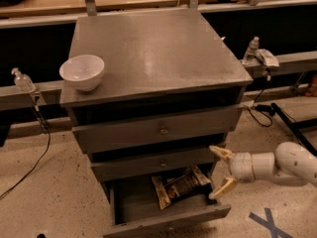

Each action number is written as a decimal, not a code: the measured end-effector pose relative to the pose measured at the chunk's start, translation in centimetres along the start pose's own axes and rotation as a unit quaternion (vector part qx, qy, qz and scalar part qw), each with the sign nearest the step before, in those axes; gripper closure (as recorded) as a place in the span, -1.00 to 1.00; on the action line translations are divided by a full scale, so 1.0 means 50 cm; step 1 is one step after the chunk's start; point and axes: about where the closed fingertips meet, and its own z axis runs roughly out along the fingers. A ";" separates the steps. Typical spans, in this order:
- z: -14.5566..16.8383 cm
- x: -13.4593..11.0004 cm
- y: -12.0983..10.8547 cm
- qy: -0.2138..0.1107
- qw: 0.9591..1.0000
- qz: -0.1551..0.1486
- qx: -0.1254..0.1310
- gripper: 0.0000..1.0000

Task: Pick brown chip bag from bottom drawer and place on counter

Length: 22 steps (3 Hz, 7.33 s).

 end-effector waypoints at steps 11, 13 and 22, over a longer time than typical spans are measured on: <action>0.260 0.583 -0.213 0.072 0.983 0.076 0.148 -0.62; 0.268 0.653 -0.249 0.114 0.979 0.094 0.138 -0.60; 0.343 0.556 -0.246 0.062 0.996 0.011 0.071 1.00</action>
Offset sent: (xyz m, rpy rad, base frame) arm 0.0251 0.0267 -0.1474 -0.0299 0.0791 -0.0643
